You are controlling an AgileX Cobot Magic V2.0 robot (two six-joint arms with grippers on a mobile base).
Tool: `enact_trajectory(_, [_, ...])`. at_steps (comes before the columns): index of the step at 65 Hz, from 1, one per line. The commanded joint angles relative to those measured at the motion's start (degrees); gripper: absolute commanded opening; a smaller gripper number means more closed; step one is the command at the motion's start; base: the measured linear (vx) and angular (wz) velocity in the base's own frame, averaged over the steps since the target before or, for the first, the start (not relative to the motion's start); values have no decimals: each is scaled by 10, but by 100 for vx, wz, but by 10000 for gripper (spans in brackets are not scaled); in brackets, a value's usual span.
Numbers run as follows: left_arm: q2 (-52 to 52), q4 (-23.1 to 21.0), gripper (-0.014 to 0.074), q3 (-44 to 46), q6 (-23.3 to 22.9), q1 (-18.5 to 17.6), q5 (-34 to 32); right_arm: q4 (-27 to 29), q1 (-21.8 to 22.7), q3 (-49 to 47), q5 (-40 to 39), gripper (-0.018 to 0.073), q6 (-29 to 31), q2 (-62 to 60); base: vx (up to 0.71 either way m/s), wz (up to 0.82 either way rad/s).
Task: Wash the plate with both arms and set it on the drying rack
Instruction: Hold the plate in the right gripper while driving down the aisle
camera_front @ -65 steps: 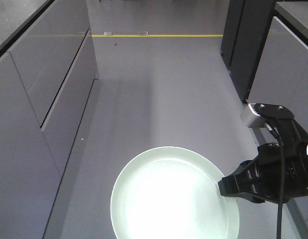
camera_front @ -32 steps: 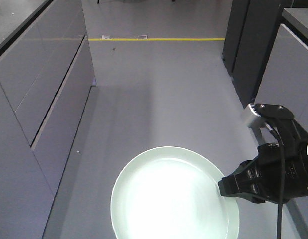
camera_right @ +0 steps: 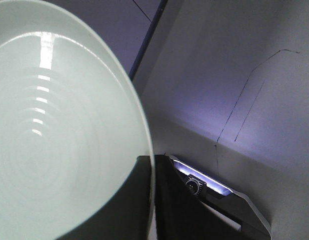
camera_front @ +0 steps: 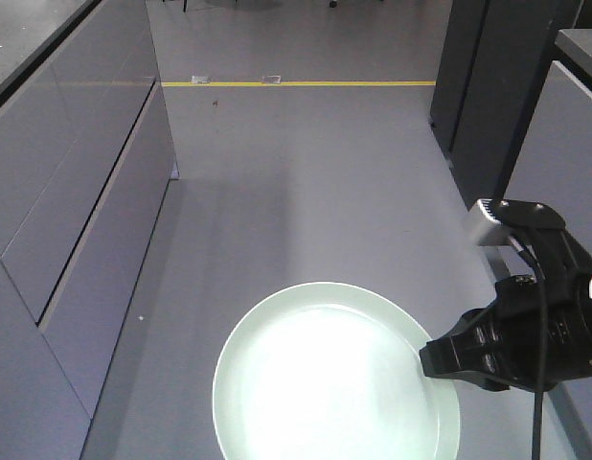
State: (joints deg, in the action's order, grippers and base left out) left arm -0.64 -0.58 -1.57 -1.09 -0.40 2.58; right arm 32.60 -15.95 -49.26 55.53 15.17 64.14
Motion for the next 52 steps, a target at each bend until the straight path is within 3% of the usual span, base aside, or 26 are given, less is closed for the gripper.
enact_trajectory(1, [-9, -4, -6, 19, -5, 1, -44, 22, 1, -16, -16, -8, 6, -13, 22, -1])
enact_trajectory(52, [-9, -4, -6, 19, -5, 1, -44, 22, 1, -16, -16, -8, 6, -13, 21, 2])
